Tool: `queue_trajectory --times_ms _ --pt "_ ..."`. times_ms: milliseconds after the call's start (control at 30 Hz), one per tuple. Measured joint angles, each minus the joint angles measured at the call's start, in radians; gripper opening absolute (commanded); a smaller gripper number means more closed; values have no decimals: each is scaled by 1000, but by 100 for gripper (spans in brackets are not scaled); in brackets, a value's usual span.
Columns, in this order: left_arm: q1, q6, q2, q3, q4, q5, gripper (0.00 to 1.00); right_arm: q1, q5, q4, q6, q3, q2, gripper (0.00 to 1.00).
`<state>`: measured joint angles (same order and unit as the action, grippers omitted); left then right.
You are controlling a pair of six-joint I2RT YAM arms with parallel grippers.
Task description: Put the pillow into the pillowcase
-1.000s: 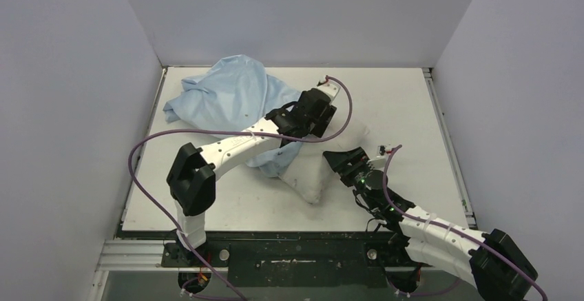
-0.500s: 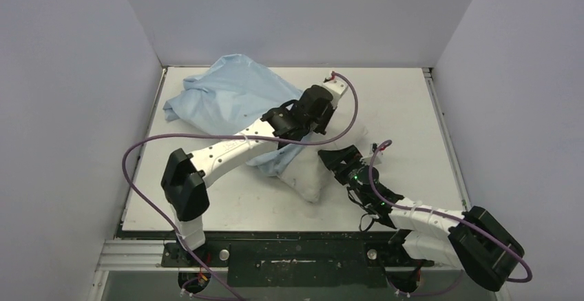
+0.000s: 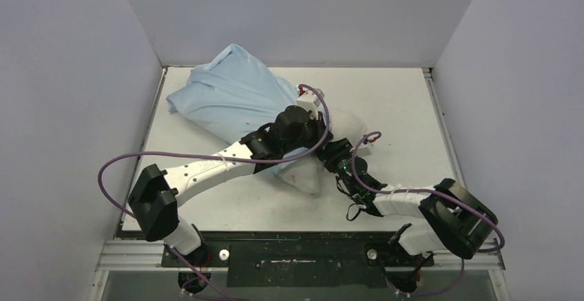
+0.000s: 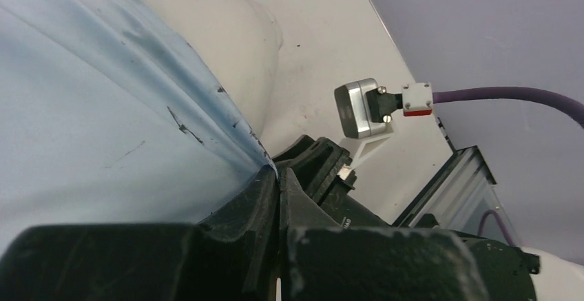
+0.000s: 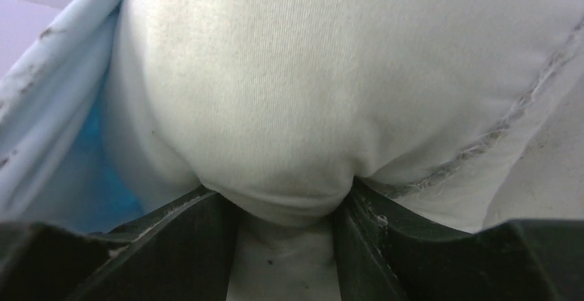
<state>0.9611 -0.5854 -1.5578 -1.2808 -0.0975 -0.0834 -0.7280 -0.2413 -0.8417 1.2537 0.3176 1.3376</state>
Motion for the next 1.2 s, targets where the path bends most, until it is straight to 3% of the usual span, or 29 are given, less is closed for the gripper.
queue_trajectory --times_ms 267,467,600,700,833,933,1067,1200 --pt "-2 -60 -12 33 74 30 2 5 -59 -126 21 22 133 47" --pt "-78 13 -16 -20 -30 76 47 104 28 -114 23 75 156 70" --pt "-110 70 69 -21 -160 62 58 177 77 -21 -28 98 97 80" --pt "-143 92 171 -1 -228 42 60 179 136 101 -104 105 10 87" --pt "-182 76 346 129 -273 5 61 179 214 363 -230 172 -120 92" --pt "-195 27 476 317 -268 0 62 179 269 513 -291 215 -196 93" --pt "-239 -31 535 537 -233 13 67 179 332 668 -331 216 -279 94" --pt "-323 -87 538 729 -89 87 78 179 385 755 -341 201 -340 94"
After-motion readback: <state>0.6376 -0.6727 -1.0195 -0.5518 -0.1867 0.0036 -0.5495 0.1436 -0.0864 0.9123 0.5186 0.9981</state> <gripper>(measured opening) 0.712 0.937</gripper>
